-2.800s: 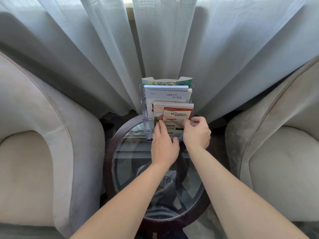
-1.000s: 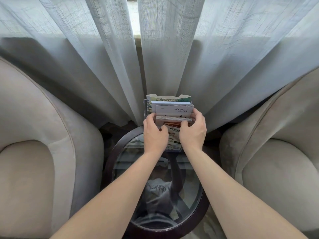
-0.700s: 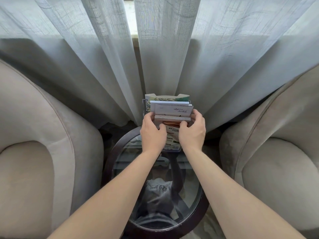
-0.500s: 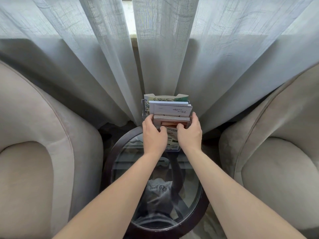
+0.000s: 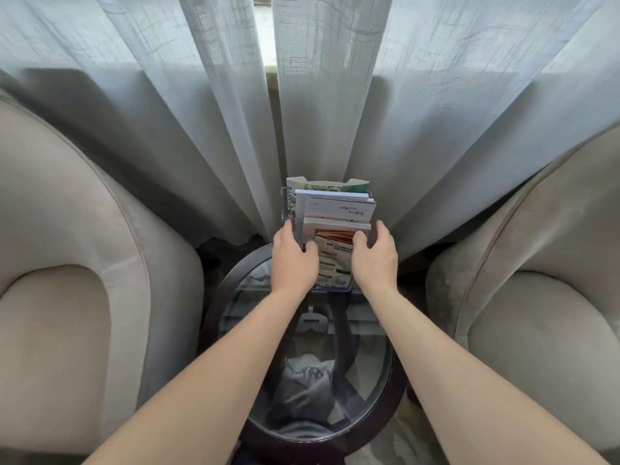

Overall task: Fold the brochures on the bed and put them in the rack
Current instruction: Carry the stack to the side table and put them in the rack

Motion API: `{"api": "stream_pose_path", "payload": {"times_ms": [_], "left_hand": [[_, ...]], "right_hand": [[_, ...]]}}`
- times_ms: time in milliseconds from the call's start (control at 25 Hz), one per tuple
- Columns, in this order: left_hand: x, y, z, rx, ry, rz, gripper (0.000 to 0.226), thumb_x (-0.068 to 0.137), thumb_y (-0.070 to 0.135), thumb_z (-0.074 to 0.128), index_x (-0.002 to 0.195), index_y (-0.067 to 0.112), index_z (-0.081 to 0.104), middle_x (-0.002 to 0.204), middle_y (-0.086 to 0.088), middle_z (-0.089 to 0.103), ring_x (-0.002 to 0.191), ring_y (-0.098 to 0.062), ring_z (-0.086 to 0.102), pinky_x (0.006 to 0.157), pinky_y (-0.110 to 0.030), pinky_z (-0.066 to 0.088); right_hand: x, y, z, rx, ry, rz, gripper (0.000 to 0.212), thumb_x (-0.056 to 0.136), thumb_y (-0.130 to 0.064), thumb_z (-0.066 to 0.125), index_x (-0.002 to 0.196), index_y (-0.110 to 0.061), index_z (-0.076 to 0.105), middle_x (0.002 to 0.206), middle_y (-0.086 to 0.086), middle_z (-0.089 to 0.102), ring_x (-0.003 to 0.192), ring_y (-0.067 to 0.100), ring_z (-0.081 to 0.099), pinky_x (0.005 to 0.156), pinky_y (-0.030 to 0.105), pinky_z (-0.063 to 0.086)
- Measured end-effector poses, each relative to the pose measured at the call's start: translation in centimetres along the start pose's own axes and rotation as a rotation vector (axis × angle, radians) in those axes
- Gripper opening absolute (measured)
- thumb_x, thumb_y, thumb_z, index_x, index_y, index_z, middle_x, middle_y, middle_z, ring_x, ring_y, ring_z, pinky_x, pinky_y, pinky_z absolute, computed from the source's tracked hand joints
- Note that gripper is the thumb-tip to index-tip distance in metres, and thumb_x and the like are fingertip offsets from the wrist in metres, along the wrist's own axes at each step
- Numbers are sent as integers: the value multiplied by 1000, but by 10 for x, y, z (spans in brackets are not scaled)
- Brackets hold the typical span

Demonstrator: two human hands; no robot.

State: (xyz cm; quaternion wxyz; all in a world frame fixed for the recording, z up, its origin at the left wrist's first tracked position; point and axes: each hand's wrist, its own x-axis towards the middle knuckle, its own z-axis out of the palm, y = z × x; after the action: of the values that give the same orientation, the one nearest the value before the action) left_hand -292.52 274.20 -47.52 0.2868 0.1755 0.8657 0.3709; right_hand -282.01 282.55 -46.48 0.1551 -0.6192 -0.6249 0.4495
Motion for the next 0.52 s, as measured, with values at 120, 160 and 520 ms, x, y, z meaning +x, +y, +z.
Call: {"api": "stream_pose_path", "payload": {"times_ms": [120,160,520], "left_hand": [[8,-1,-35,134,-42,89,58,99,37,49,151,18,34,155,-4,39,140,-22,38,115,-40,32],[9,2,-48,157,-47,119,57,98,40,49,150,18,37,154,-5,41,139,-21,39,114,-39,31],[-42,38,-146,723,-73,502,64,95,54,46,146,16,43,151,-8,44,138,-26,40,116,-45,31]], "right_hand": [[-11,-2,-11,-58,6,-60,66,98,-46,50,155,-23,29,159,1,33,144,23,35,115,50,36],[-16,-7,-15,-68,-1,-92,66,97,-46,51,155,-23,29,158,0,34,143,22,35,115,49,36],[-81,-66,-61,-542,-95,-371,67,94,-49,50,153,-20,37,159,6,35,147,24,27,121,45,22]]}}
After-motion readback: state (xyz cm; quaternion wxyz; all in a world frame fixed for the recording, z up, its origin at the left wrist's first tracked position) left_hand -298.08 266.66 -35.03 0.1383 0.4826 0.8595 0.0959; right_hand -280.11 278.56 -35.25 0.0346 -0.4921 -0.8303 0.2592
